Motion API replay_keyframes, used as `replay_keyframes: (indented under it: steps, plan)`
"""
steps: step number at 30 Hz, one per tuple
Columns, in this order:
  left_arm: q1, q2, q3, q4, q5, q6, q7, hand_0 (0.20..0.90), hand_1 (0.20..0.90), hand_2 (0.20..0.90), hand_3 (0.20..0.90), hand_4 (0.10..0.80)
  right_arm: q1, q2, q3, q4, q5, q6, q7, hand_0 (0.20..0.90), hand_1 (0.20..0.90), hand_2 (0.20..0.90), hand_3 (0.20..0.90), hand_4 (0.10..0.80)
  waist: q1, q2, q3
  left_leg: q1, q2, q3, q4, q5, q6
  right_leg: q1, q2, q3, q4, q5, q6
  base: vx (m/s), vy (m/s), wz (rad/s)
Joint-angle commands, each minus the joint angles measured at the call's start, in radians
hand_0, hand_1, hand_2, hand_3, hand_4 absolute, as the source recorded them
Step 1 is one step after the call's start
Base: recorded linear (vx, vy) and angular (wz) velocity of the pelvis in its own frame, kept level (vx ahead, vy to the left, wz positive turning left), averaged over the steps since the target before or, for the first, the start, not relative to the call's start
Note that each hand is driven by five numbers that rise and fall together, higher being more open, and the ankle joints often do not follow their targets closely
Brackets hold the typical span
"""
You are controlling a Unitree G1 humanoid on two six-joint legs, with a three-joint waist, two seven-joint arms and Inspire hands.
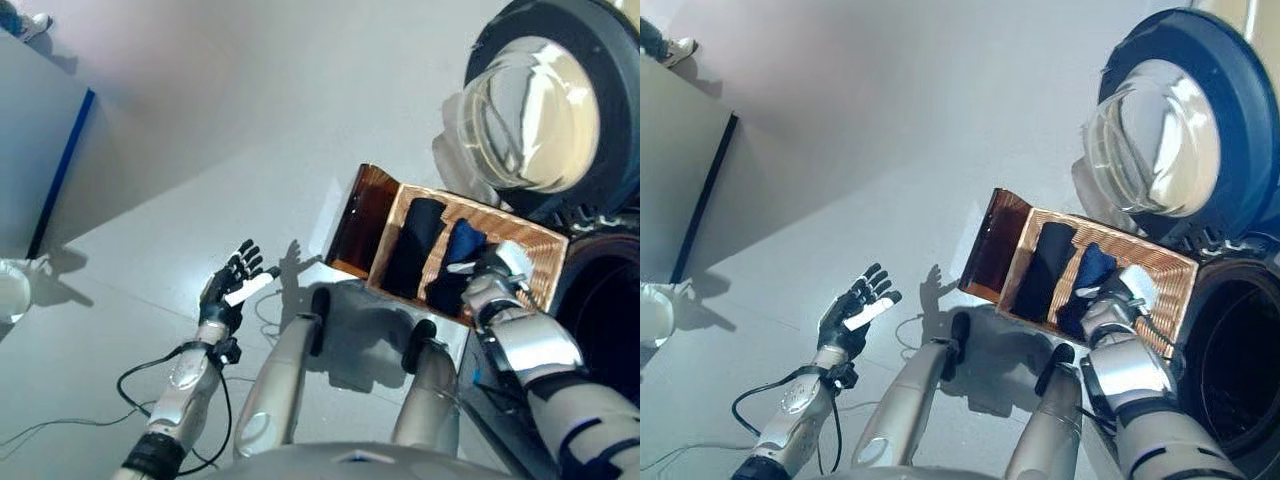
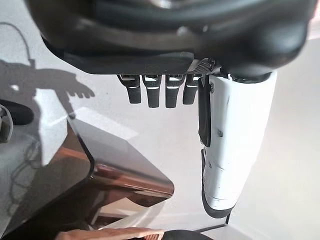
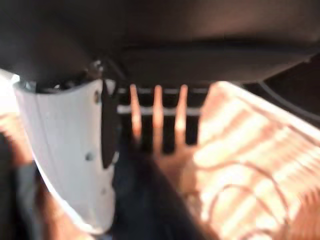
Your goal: Pick up the clothes and place them into the washing machine
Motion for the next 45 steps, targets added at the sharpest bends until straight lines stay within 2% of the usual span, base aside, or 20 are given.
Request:
replay_keyframes:
  steps: [1,12,22,28,33,34,35,36,45]
  plan:
    - [0.012,0.056,0.048,-0.13,0.0,-0.058,-0.026,0.9,0.9,0.9,0.9,0.8,0.009,-0.035,-0.008,0.057,-0.025,0.025,0.05,0.2,0.2,0.2,0.2,0.3,0.032,0.029,-0.014,0.001,0.014,-0.002,0.108,-0.127,-0.014,0.015,0.0,0.036,-0.022,0.092,0.002,-0.007,-0.012,0.18]
    - [0.019,0.061,0.065,-0.141,0.002,-0.052,-0.039,0.9,0.9,0.9,0.9,0.8,0.031,-0.074,-0.011,0.05,-0.046,0.027,0.055,0.2,0.2,0.2,0.2,0.3,0.027,0.029,-0.02,-0.037,0.014,0.005,0.135,-0.133,-0.004,-0.041,0.0,0.053,0.015,0.09,-0.001,0.0,0.0,0.01]
    - [0.018,0.062,0.086,-0.134,0.002,-0.056,-0.022,0.9,0.9,0.9,0.9,0.8,0.044,-0.029,-0.031,0.018,0.015,-0.005,0.022,0.2,0.2,0.2,0.2,0.3,0.001,0.015,-0.021,-0.039,0.019,0.012,0.128,-0.135,-0.001,-0.059,0.004,0.062,0.013,0.097,-0.001,-0.001,0.003,-0.02]
    - [0.014,0.056,0.116,-0.1,0.007,-0.075,0.021,0.9,0.9,0.9,0.9,0.8,0.051,-0.017,-0.145,-0.072,0.278,-0.128,-0.028,0.2,0.2,0.2,0.2,0.3,-0.033,-0.01,-0.02,-0.032,0.031,0.019,0.117,-0.135,-0.006,-0.055,0.019,0.07,-0.003,0.101,-0.006,0.005,-0.004,-0.05]
    - [0.015,0.038,0.154,-0.073,0.002,-0.097,0.071,0.9,0.9,0.9,0.9,0.8,0.138,0.042,-0.262,-0.238,0.586,-0.308,-0.045,0.2,0.2,0.2,0.2,0.3,-0.079,-0.037,-0.013,-0.028,0.046,0.031,0.111,-0.138,-0.011,-0.059,0.04,0.079,-0.019,0.106,-0.009,-0.002,0.002,-0.21]
    - [0.025,0.034,0.165,-0.069,-0.002,-0.099,0.077,0.9,0.9,0.9,0.9,0.8,0.167,0.049,-0.302,-0.27,0.689,-0.355,-0.023,0.2,0.2,0.2,0.2,0.3,-0.093,-0.044,-0.012,-0.028,0.052,0.031,0.108,-0.14,-0.015,-0.056,0.044,0.079,-0.025,0.104,-0.01,-0.002,-0.011,-0.26]
    - [0.026,0.035,0.164,-0.069,-0.003,-0.099,0.076,0.9,0.9,0.9,0.9,0.8,0.17,0.05,-0.302,-0.27,0.692,-0.357,-0.022,0.2,0.2,0.2,0.2,0.3,-0.092,-0.044,-0.013,-0.027,0.052,0.031,0.108,-0.14,-0.015,-0.056,0.044,0.079,-0.025,0.104,-0.01,0.003,-0.014,-0.08]
    - [0.031,0.029,0.171,-0.069,-0.016,-0.103,0.076,0.9,0.9,0.9,0.9,0.8,0.201,0.057,-0.346,-0.311,0.802,-0.407,0.009,0.2,0.2,0.2,0.2,0.3,-0.107,-0.05,-0.01,-0.028,0.056,0.033,0.11,-0.143,-0.017,-0.055,0.049,0.08,-0.029,0.104,-0.011,0.002,-0.005,-0.13]
    - [0.049,0.009,0.168,-0.06,-0.065,-0.103,0.057,0.9,0.9,0.9,0.9,0.8,0.305,0.087,-0.456,-0.419,1.143,-0.516,0.145,0.2,0.2,0.2,0.2,0.3,-0.138,-0.062,-0.006,-0.018,0.069,0.038,0.111,-0.149,-0.024,-0.044,0.057,0.077,-0.036,0.102,-0.011,0.006,-0.011,-0.1]
